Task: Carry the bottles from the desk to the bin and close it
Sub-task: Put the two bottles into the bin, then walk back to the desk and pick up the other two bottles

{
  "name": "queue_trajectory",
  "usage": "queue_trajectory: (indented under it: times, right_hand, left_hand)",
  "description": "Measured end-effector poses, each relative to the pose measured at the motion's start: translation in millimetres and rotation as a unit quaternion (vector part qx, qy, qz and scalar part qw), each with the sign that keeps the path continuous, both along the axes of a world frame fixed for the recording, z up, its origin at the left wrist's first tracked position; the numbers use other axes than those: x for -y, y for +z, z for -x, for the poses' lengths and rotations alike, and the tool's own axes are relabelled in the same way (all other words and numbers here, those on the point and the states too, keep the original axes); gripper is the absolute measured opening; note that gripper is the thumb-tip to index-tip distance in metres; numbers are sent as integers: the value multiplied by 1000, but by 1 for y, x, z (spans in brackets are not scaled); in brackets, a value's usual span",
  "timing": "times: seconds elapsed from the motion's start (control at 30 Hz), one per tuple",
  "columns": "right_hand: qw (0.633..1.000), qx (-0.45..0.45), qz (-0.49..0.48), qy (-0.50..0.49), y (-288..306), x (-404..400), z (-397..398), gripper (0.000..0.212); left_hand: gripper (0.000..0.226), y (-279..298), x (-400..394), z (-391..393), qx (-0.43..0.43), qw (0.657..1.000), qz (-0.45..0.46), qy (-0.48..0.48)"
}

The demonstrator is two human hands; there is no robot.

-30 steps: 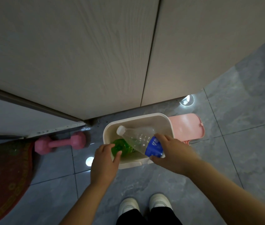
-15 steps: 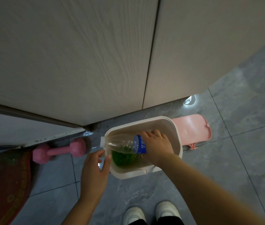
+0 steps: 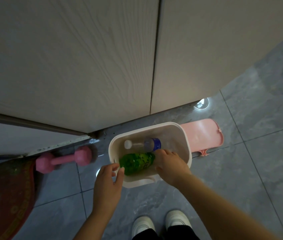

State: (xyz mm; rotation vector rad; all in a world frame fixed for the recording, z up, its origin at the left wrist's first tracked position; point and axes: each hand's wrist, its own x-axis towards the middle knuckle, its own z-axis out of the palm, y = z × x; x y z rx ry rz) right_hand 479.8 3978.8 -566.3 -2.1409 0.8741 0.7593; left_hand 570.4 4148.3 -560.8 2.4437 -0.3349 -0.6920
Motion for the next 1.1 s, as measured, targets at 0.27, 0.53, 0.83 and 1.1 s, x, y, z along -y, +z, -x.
queue_trajectory:
  times: [0.27, 0.53, 0.83, 1.1]
  right_hand:
    - [995, 4, -48, -84, 31, -4, 28, 45]
    - [963, -28, -107, -245, 121, -3, 76, 34]
    - [904, 3, -171, -391, 255, 4, 136, 27]
    - [886, -2, -172, -431, 350, -3, 194, 29]
  left_hand:
    - [20, 18, -9, 12, -19, 999, -37, 2]
    - [18, 109, -18, 33, -71, 993, -84, -46]
    - [33, 250, -17, 72, -92, 980, -130, -115]
    - [28, 343, -24, 101, -80, 980, -125, -132]
